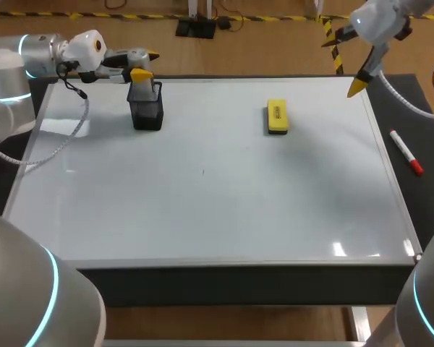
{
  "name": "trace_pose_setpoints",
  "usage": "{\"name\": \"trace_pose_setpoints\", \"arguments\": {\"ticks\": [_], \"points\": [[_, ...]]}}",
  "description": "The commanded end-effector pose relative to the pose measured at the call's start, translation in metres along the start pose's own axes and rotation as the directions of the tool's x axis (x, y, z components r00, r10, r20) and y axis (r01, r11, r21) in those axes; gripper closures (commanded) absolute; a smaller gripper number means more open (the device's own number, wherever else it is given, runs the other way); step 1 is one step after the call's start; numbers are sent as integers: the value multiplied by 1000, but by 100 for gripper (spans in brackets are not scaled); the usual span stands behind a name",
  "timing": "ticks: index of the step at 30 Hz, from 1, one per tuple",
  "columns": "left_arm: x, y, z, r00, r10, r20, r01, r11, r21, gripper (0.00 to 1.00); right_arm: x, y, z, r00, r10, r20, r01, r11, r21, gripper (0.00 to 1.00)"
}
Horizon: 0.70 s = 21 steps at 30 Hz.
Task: Pick up the inspection probe, press it on each red-marked spot on the whiteboard one by one, put down the probe, pick up the eraser, and wipe off all the red marks.
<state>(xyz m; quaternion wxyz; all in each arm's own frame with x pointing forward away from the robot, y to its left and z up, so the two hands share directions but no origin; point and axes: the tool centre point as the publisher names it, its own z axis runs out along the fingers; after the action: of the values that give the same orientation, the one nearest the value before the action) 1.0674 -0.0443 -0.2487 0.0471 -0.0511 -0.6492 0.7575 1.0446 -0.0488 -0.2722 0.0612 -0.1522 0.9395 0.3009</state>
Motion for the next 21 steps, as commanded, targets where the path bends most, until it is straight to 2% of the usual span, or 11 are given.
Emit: {"name": "trace_pose_setpoints", "arguments": {"ticks": [1, 10, 11, 12, 14, 15, 17, 21], "points": [[-3, 5, -1, 1000, -4, -8, 4, 1000, 10, 100, -1, 0, -1, 1000, -1, -4, 1, 1000, 3, 0], [-3, 9, -1, 1000, -11, -7, 11, 1000, 20, 100, -1, 0, -1, 1000, -1, -4, 1, 1000, 3, 0], [-2, 9, -1, 1000, -11, -7, 11, 1000, 22, 91, -1, 0, -1, 1000, -1, -4, 1, 1000, 3, 0], [-2, 9, -1, 1000, -12, -8, 12, 1000, 23, 73, -1, 0, -1, 1000, -1, -4, 1, 1000, 3, 0], [-1, 9, -1, 1000, -12, -10, 13, 1000, 23, 49, -1, 0, -1, 1000, -1, -4, 1, 1000, 3, 0], [0, 9, -1, 1000, -13, -10, 13, 1000, 23, 26, -1, 0, -1, 1000, -1, -4, 1, 1000, 3, 0], [1, 9, -2, 1000, -14, -8, 15, 1000, 24, 0, -1, 0, -1, 1000, -1, -4, 1, 1000, 3, 0], [3, 7, -3, 1000, -10, 1, 10, 1000, 16, 0, -1, 0, -1, 1000, -1, -4, 1, 1000, 3, 0]]}}
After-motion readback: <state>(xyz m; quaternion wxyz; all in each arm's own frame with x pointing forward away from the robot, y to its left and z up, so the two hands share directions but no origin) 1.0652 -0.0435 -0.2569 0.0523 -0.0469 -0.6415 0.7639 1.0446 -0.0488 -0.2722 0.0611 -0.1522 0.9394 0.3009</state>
